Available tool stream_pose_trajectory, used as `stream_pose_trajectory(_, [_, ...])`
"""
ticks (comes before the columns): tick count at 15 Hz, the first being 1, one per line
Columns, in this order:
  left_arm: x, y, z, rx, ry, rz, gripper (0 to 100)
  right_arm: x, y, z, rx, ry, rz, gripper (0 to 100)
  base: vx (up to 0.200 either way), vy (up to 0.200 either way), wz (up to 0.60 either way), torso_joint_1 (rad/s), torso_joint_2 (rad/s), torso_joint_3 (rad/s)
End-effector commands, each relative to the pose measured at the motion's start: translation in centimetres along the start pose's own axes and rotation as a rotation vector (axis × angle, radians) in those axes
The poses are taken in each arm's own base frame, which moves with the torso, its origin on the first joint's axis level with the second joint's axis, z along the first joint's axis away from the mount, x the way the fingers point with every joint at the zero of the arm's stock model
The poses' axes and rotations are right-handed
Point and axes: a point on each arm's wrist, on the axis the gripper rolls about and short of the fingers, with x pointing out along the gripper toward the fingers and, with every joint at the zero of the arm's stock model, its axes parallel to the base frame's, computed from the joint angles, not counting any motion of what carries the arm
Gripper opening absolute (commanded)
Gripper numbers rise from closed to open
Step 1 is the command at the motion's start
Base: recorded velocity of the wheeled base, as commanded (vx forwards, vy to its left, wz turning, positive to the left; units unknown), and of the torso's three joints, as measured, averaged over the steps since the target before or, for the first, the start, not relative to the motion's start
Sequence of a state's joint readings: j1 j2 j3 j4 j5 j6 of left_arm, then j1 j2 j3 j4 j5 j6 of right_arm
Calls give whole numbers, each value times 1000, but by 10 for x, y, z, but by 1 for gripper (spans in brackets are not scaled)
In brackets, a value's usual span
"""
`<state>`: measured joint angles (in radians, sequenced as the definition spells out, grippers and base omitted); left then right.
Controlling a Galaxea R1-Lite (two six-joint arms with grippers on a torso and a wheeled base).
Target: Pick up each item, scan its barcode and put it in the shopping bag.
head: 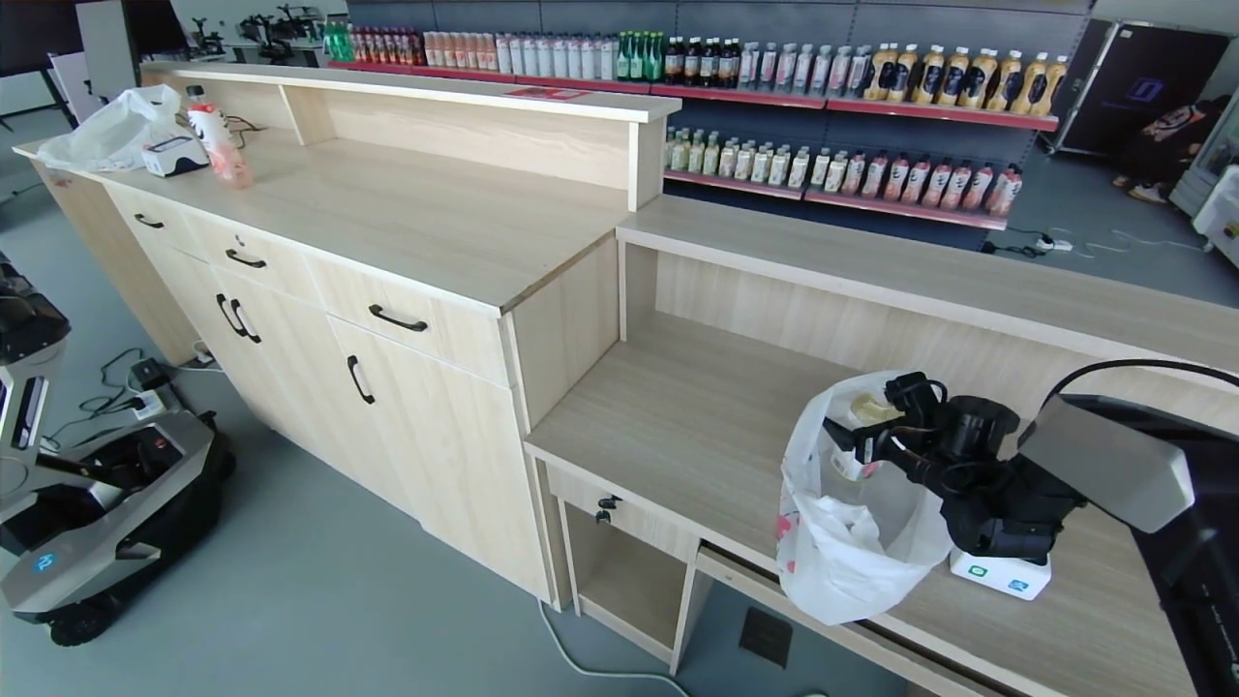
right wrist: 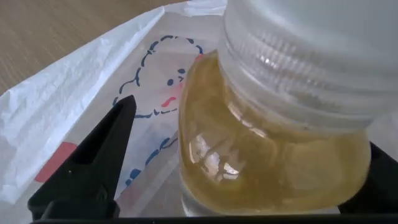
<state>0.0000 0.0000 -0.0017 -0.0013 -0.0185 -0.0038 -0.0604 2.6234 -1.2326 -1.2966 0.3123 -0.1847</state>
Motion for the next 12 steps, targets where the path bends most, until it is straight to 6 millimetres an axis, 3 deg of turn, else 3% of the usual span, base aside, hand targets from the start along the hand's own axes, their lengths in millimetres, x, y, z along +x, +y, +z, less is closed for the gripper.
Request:
stream_pose_trajectory(1, [0,0,0,-1,0,0,100,-29,-19,62,-7,-17,-35,100,0,0,0,0,0,0])
stream_pose_trajectory(2, [0,0,0,-1,0,0,100,-38,-20,73,-2,1,-36,100,0,0,0,0,0,0])
stream_pose_trajectory(3, [0,0,0,-1,0,0,100,-79,-28,105,2,47,-66,100,0,0,0,0,0,0])
stream_pose_trajectory(6, [0,0,0,-1,0,0,100,-161,-41,163,-40,17,-170,100,0,0,0,0,0,0])
stream_pose_trajectory(8, [0,0,0,-1,0,0,100,-202,-41,182,-83,23,-234,100,0,0,0,0,0,0])
stream_pose_trajectory(9, [0,0,0,-1,0,0,100,-211,-42,184,-109,42,-250,100,0,0,-600,2,7,7])
stream_pose_trajectory(10, [0,0,0,-1,0,0,100,-240,-56,190,-159,124,-372,100,0,0,-600,2,2,2])
stream_pose_trajectory(12, [0,0,0,-1,0,0,100,-279,-71,192,-135,302,-672,100,0,0,-600,-2,-2,2])
